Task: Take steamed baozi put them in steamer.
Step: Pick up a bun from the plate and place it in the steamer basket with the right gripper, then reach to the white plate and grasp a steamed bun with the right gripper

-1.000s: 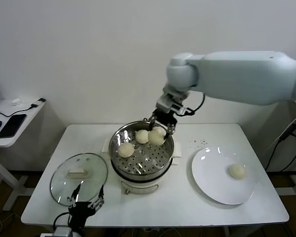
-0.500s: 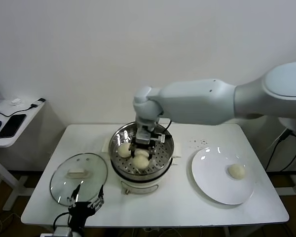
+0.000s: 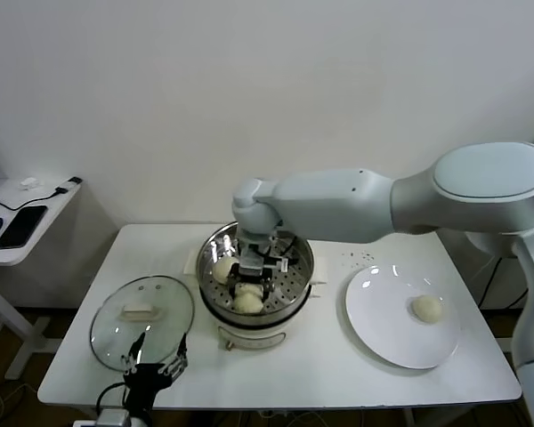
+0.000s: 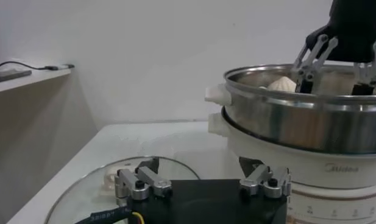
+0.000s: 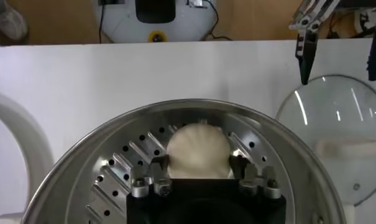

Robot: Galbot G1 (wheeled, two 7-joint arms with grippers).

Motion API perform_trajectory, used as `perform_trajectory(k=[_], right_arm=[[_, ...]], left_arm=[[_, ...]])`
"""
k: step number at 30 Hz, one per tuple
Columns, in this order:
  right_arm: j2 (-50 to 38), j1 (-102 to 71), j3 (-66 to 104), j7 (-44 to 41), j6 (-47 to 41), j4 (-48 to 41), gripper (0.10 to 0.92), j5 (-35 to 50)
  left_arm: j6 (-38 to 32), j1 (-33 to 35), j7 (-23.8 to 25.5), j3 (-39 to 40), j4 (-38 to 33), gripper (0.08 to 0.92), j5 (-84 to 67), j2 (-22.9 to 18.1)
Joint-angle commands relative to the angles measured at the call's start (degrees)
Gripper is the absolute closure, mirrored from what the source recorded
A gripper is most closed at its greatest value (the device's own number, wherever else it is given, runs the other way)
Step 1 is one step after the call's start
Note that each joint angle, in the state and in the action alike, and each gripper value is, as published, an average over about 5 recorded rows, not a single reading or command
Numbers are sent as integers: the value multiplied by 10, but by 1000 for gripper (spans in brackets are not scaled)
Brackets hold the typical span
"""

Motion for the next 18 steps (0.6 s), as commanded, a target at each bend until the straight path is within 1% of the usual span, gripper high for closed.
perform_trajectory(k=[1, 3, 6, 10, 12, 14, 16, 18], right_arm=[[-3, 20, 0, -12, 11, -8, 224, 27], [-15, 42, 2, -21, 12, -6, 207, 44], [-42, 85, 0, -36, 8, -12, 203, 92], [-91, 155, -30, -65, -31, -40, 202, 204], [-125, 188, -59, -81, -71, -49, 202, 246], [-178, 222, -98, -91, -137, -45, 203, 280], [-230, 244, -136, -89, -206, -29, 203, 295], [-281, 257, -169, -81, -260, -12, 203, 290]], left_arm=[[1, 2, 1, 1, -2, 177, 1, -1], [1, 3, 1, 1, -4, 177, 1, -1], [0, 4, 1, 1, -5, 177, 2, -1], [-1, 5, 1, 1, -7, 177, 3, 0], [-2, 5, 2, 1, -9, 177, 3, 0], [-2, 4, 2, 1, -10, 177, 3, 0], [-3, 3, 2, 1, -11, 177, 3, 1], [-3, 1, 2, 0, -12, 177, 3, 2]])
